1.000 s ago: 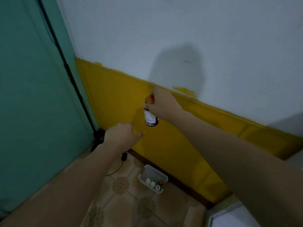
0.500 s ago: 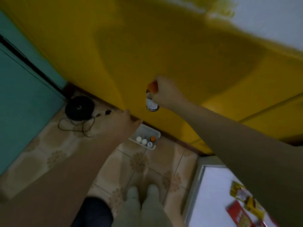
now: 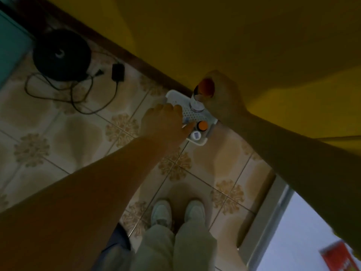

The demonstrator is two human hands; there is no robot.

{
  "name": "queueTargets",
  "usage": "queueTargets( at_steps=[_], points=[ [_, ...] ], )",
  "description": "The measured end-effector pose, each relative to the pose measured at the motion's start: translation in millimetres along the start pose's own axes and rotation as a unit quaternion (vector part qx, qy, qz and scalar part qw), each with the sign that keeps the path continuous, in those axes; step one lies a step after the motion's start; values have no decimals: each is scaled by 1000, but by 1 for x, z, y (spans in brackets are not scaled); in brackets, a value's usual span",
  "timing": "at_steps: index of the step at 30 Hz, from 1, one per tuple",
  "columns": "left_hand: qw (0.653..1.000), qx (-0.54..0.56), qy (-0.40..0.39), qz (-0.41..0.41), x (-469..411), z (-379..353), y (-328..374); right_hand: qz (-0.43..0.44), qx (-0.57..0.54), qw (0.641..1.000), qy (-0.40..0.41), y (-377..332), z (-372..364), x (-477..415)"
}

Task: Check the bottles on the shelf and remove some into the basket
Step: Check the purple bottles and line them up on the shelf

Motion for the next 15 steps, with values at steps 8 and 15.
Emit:
queueTargets(
  at_steps=[8, 15],
  points=[
    [999, -18, -45, -3, -20, -188, -37, -48, 18, 998, -26, 125, -167, -20],
    [998, -19, -64, -16, -24, -259, -47, -54, 85, 993, -65, 180, -235, -15]
  ],
)
Point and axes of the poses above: each hand's wrist, its own x-axis away from the middle knuckle, its own z-axis out of the back of the hand, y = z × x, the point moved 8 cm from there along -x, towards the middle knuckle, and after that the axes turned 14 degrees about y, right-handed, at the moved point
